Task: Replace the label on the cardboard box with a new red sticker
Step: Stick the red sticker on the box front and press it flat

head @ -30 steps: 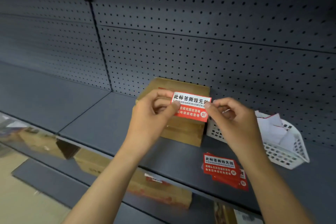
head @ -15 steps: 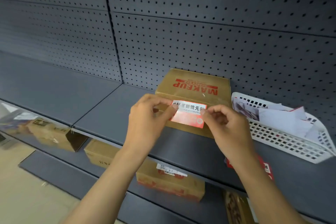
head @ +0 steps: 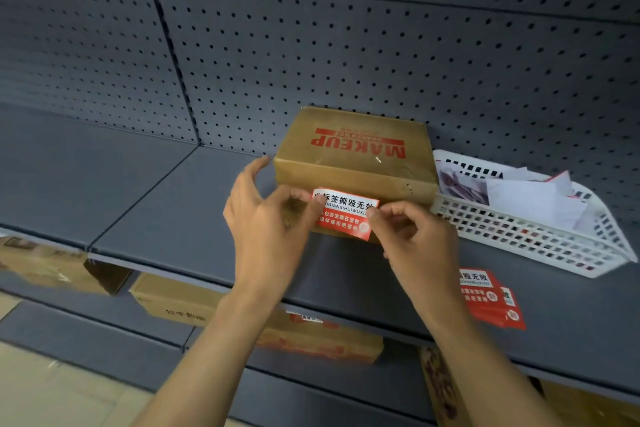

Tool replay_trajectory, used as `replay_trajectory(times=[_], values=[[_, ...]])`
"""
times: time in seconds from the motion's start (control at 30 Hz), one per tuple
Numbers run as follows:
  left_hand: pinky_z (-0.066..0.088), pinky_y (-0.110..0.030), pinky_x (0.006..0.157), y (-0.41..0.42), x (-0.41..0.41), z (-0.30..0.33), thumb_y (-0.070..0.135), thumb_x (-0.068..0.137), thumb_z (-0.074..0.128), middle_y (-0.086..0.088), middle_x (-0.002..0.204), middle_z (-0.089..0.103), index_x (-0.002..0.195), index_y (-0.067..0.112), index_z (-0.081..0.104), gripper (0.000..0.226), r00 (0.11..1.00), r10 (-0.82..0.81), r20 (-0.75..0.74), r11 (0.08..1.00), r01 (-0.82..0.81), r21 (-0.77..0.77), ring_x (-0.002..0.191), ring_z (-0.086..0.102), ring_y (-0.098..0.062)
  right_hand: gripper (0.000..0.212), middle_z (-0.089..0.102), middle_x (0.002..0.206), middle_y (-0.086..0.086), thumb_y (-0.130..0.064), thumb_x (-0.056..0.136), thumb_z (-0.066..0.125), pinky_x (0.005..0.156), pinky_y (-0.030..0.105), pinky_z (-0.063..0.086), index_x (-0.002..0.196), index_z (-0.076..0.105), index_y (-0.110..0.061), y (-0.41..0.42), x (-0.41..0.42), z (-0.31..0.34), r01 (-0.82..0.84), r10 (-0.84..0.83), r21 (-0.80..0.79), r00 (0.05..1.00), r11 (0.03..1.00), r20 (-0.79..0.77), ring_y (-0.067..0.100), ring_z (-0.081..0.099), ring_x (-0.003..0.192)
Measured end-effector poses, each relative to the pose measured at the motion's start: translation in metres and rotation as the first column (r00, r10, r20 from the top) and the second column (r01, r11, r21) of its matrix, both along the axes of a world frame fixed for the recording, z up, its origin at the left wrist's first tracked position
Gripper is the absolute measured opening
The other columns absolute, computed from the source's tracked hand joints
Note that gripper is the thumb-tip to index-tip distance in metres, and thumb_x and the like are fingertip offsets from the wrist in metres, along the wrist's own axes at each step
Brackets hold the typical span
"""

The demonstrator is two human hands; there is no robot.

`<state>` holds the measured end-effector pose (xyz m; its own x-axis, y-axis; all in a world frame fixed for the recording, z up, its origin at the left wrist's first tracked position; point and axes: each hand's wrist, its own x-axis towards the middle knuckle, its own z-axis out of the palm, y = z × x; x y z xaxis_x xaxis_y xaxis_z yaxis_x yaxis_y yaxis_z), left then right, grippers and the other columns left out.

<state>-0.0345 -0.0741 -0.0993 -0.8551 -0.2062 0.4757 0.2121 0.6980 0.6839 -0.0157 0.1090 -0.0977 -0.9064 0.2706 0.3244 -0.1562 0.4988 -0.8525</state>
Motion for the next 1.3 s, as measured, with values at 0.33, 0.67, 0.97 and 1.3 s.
replay_trajectory(times=[0.33, 0.67, 0.97, 1.3], values=[[0.018, -0.052, 0.117, 0.009, -0.010, -0.007, 0.051, 0.085, 0.067, -0.003, 0.145, 0.049, 0.082, 0.030, 0.072, 0.023, 0.999, 0.034, -0.009, 0.999, -0.034, 0.008, 0.146, 0.030, -0.011, 0.016, 0.077, 0.074, -0.011, -0.037, 0.084, 0.077, 0.062, 0.040, 0.063, 0.082, 0.078, -0.022, -0.003, -0.009, -0.006, 0.096, -0.096, -0.002, 0.994, 0.995, -0.055, 0.006, 0.073, 0.068], [0.020, -0.053, 0.116, 0.009, -0.015, -0.013, 0.056, 0.085, 0.064, 0.005, 0.132, 0.051, 0.078, 0.032, 0.067, 0.025, 0.999, 0.047, -0.014, 0.999, -0.047, 0.001, 0.141, 0.034, -0.009, 0.017, 0.079, 0.074, -0.007, -0.038, 0.083, 0.079, 0.059, 0.038, 0.063, 0.084, 0.081, -0.021, -0.001, -0.015, -0.010, 0.128, -0.125, 0.025, 0.989, 0.991, -0.082, 0.007, 0.074, 0.066], [0.048, -0.045, 0.095, 0.000, -0.021, -0.005, 0.058, 0.072, 0.075, 0.015, 0.117, 0.053, 0.074, 0.029, 0.054, 0.036, 0.999, 0.029, 0.031, 0.994, -0.032, 0.108, 0.107, 0.058, -0.012, 0.017, 0.075, 0.068, -0.008, -0.040, 0.082, 0.079, 0.057, 0.041, 0.061, 0.080, 0.078, -0.023, -0.003, -0.013, -0.007, 0.165, -0.153, 0.121, 0.983, 0.979, -0.105, 0.008, 0.071, 0.061], [0.034, 0.001, 0.086, -0.009, -0.029, 0.007, 0.036, 0.066, 0.089, 0.008, 0.128, 0.045, 0.123, 0.026, 0.045, 0.072, 0.976, -0.205, -0.078, 0.968, 0.213, 0.130, 0.117, 0.044, 0.011, 0.067, 0.054, 0.039, -0.003, -0.069, 0.083, 0.060, 0.041, 0.029, 0.041, 0.048, 0.061, -0.012, -0.033, -0.019, -0.003, 0.129, -0.079, 0.369, 0.986, 0.920, -0.149, 0.016, 0.051, 0.037]])
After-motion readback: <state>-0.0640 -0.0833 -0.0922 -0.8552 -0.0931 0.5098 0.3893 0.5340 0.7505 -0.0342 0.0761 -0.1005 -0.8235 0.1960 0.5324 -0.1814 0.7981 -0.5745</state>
